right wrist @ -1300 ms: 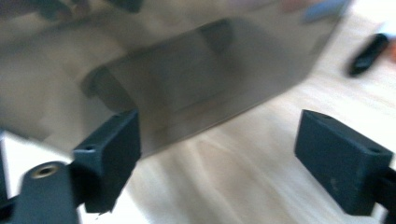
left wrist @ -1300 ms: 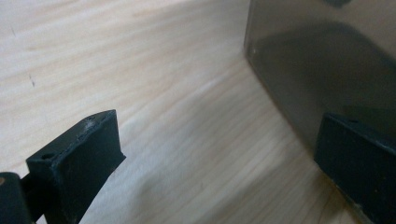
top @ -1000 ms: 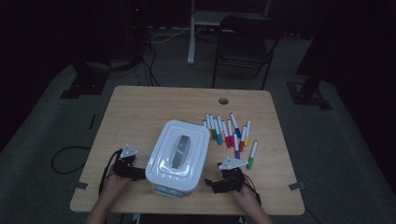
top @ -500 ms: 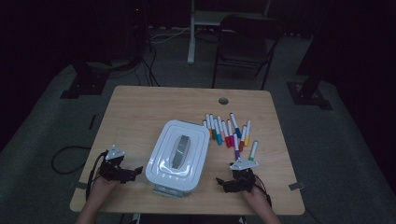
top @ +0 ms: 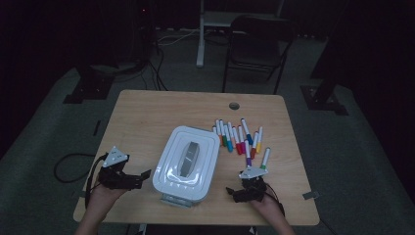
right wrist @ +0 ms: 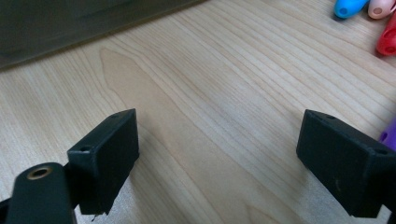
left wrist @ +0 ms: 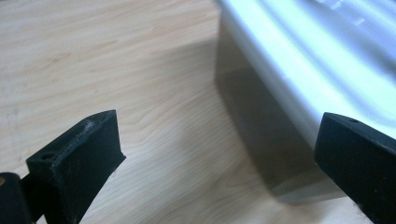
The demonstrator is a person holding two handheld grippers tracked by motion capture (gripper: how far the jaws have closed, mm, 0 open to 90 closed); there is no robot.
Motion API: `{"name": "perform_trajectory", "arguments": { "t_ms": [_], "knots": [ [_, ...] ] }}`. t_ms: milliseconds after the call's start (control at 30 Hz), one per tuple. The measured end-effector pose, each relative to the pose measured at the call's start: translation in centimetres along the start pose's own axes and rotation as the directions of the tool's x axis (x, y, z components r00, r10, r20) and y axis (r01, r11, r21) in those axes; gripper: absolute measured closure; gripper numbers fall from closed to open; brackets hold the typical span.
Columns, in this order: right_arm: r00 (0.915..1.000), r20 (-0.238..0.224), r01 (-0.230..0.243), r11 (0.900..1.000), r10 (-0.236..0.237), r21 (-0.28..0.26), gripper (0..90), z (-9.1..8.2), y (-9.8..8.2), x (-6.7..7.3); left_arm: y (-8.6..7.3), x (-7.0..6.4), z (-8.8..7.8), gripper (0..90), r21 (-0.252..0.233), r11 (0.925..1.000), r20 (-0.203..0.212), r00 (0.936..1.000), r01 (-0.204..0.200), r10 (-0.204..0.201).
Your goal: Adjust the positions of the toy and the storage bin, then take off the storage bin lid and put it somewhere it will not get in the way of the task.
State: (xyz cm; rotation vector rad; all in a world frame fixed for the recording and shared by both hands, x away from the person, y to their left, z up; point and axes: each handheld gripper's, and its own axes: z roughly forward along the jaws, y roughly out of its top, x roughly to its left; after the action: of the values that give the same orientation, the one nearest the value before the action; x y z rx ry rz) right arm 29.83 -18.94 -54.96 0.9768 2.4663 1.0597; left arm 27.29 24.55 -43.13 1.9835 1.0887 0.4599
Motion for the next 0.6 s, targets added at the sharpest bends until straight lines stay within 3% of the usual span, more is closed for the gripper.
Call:
{"name": "perform_trajectory", "arguments": {
  "t_ms": [133,233,433,600],
  "knots": [
    [1.0000,0.001,0.002,1.000,-0.002,0.001,12.7,0.0,0.0,0.0,1.1,-1.4,-0.8,1.5,-0.019,0.9995,0.003,0.9997,-0.026,0.026],
    [1.0000,0.001,0.002,1.000,-0.002,0.001,12.7,0.0,0.0,0.0,2.5,-3.2,-1.0,1.5,-0.046,0.9976,0.051,0.9972,-0.052,0.054],
    [1.0000,0.002,0.001,1.000,-0.001,0.001,12.7,0.0,0.0,0.0,3.9,-6.0,0.4,1.5,-0.027,0.9926,0.119,0.9854,-0.119,0.121],
    [1.0000,0.005,0.000,1.000,0.000,0.002,12.6,0.0,0.0,0.1,4.7,-7.5,1.6,1.5,-0.012,0.9872,0.141,0.9772,-0.159,0.159]
  ]
}}
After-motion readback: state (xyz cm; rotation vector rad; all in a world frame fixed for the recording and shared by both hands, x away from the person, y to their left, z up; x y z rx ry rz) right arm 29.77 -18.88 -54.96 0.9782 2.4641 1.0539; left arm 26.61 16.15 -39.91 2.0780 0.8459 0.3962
